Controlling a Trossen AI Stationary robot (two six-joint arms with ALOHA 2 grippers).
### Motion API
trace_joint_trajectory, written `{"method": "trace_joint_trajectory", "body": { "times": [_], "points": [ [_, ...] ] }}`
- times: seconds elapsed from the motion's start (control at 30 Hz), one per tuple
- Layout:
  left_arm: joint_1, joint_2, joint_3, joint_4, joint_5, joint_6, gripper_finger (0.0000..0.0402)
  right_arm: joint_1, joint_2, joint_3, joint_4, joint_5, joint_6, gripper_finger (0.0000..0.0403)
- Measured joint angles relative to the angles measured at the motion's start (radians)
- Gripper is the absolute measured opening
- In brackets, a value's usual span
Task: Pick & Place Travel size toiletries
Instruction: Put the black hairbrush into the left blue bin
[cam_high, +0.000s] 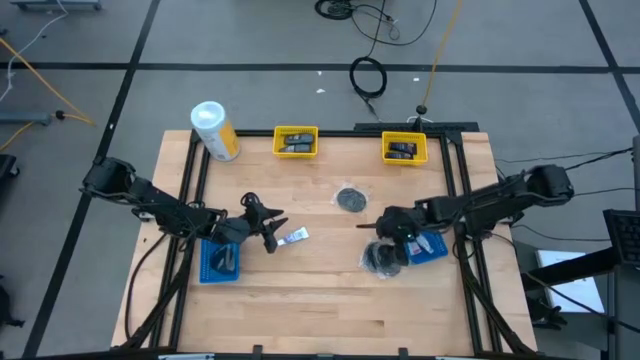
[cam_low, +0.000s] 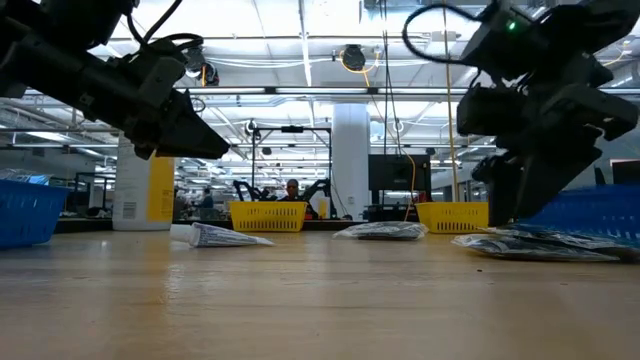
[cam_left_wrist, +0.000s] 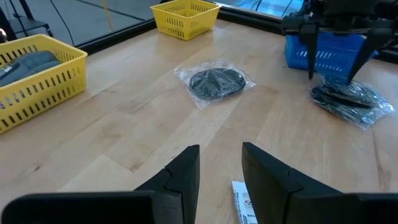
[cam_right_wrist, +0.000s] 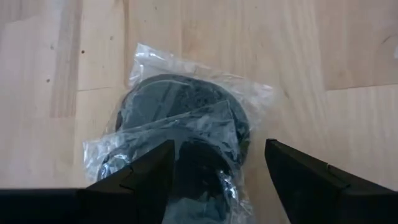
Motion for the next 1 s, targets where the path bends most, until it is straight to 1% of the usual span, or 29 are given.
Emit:
{"method": "trace_joint_trajectory", "body": {
  "times": [0.13, 0.23, 0.3, 0.4, 0.63, 0.67, 0.73, 0.87, 0.93, 1.0],
  "points": [
    [0.0, 0.0, 0.0, 0.0, 0.008, -0.001, 0.012, -0.009, 0.052, -0.001, 0.009, -0.073, 0.001, 0.0218],
    [-0.002, 0.0, 0.0, 0.0, 0.008, -0.001, 0.012, 0.007, 0.076, 0.0, 0.021, -0.079, -0.016, 0.0197],
    [-0.002, 0.0, 0.0, 0.0, 0.008, -0.003, 0.012, 0.014, 0.077, 0.0, 0.023, -0.079, -0.029, 0.0176],
    [-0.002, 0.0, 0.0, 0.0, 0.009, -0.003, 0.012, 0.018, 0.061, 0.0, 0.037, -0.076, -0.045, 0.0135],
    [-0.002, 0.0, 0.0, -0.001, 0.01, -0.003, 0.012, 0.018, -0.013, -0.002, 0.002, -0.074, -0.103, 0.0016],
    [-0.002, 0.0, 0.0, -0.001, 0.014, -0.003, 0.012, 0.018, -0.031, -0.002, -0.01, -0.073, -0.103, 0.0009],
    [-0.001, 0.0, 0.0, -0.001, 0.046, -0.003, 0.012, 0.018, -0.077, -0.002, -0.028, -0.066, -0.093, 0.0009],
    [0.006, 0.0, 0.0, 0.001, 0.165, -0.002, 0.012, 0.037, -0.175, -0.002, 0.015, 0.02, -0.11, 0.0011],
    [0.015, 0.0, 0.0, 0.026, 0.224, 0.016, 0.012, 0.058, -0.208, -0.01, 0.1, 0.091, -0.138, 0.0004],
    [0.022, 0.0, 0.0, 0.113, 0.257, 0.025, 0.012, 0.085, -0.22, -0.036, 0.263, 0.163, -0.163, 0.0002]
  ]
}}
